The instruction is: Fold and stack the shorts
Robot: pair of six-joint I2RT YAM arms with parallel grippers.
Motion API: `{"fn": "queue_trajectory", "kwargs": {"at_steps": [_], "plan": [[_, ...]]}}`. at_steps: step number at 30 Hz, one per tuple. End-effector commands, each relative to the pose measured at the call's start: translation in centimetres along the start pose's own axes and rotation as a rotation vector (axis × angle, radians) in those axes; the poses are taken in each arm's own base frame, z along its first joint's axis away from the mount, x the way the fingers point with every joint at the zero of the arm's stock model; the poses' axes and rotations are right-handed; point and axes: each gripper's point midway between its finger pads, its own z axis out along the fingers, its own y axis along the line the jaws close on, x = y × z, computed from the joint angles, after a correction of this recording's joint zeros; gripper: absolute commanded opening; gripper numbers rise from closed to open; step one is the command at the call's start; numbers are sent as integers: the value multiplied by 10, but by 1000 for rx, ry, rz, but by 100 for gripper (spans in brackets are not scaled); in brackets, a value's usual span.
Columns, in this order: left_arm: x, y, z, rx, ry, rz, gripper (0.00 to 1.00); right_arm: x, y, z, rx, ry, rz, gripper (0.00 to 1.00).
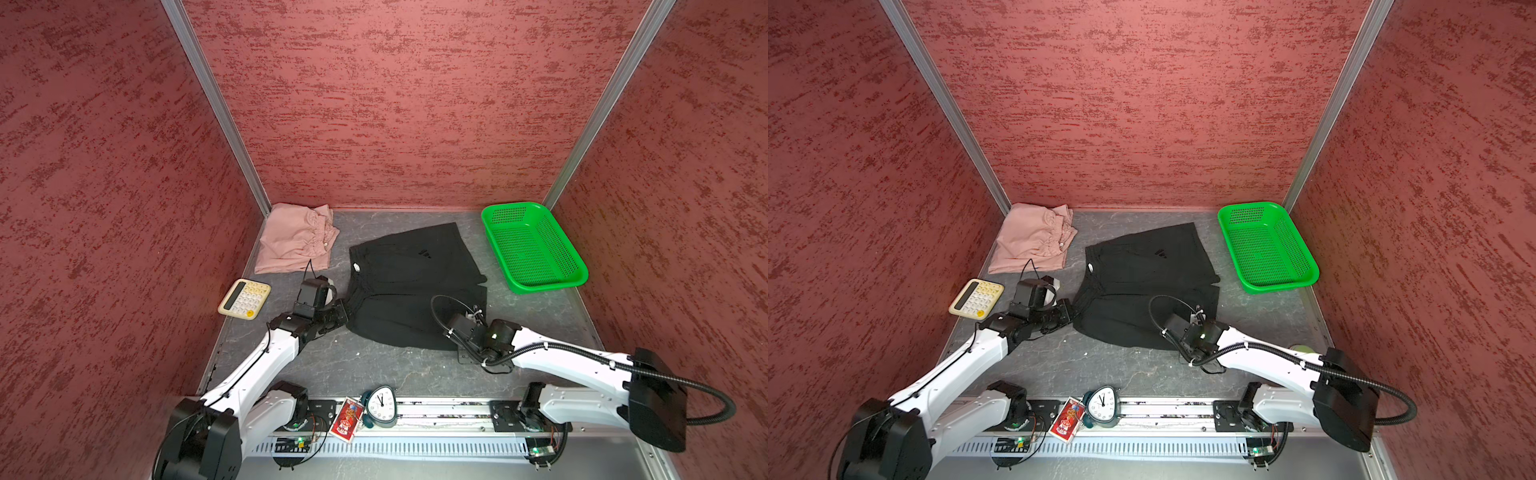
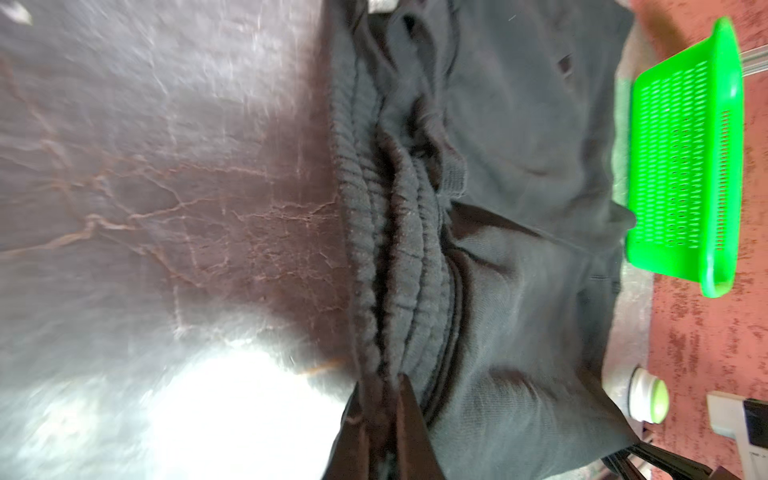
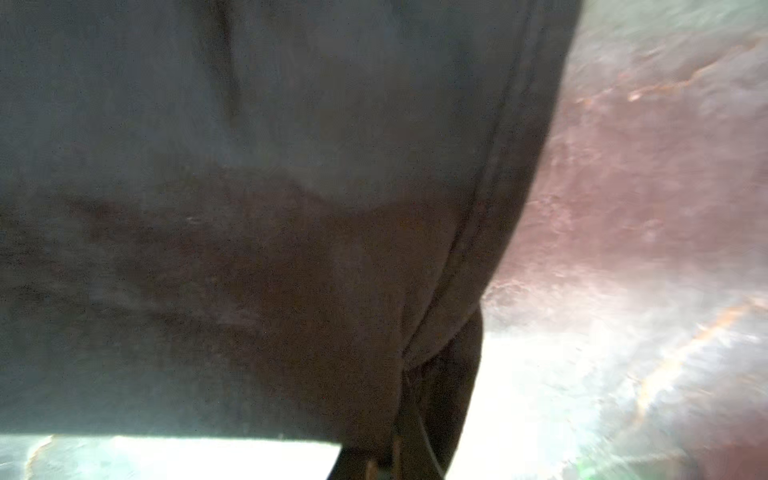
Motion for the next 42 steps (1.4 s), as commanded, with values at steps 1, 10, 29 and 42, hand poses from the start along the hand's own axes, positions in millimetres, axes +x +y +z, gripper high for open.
{"fn": "queue_trajectory", "kwargs": {"at_steps": [1,10,29,42], "plan": [[11,17,-15,-98,44,-26,0,-24,-13,-29,69,-87,18,0],[-8,-2,-52,-138,51,13,0,-77,-39,-101,168,-304,-22,0],[-62,-27,-101,-261,34,114,2,-233,12,-151,53,-619,-272,0],[-114,-5,-60,-280,52,119,2,-306,34,-85,54,-565,-408,0]]}}
